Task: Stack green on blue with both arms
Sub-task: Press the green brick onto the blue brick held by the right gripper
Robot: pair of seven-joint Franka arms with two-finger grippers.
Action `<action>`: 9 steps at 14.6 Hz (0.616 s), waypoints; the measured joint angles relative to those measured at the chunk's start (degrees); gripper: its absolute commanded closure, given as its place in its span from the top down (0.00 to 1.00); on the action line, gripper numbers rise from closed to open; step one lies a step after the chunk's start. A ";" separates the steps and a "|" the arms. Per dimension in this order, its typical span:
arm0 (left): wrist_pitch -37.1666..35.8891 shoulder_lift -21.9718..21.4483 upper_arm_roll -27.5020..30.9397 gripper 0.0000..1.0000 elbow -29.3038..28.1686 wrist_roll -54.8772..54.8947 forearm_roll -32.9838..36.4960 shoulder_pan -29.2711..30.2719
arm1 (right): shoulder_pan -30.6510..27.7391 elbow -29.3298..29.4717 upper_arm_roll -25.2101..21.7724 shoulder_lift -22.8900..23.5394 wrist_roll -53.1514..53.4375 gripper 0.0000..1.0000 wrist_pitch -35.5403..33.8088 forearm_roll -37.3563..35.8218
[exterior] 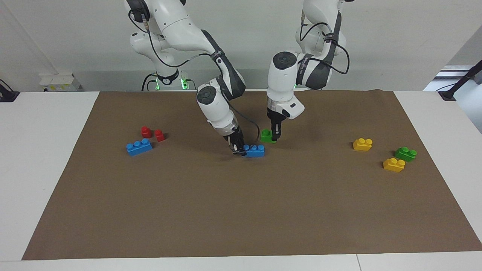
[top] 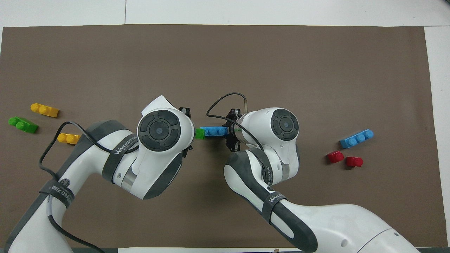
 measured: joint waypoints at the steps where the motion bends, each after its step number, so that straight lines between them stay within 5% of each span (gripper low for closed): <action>1: 0.86 0.39 0.00 0.00 -0.01 -0.32 0.00 -0.25 | 0.00 -0.23 0.04 0.00 0.00 0.00 0.57 0.00; 9: 6.59 4.37 0.01 0.00 -0.03 -4.90 2.06 -2.46 | -0.05 -1.31 0.01 -0.04 0.12 0.00 3.02 1.26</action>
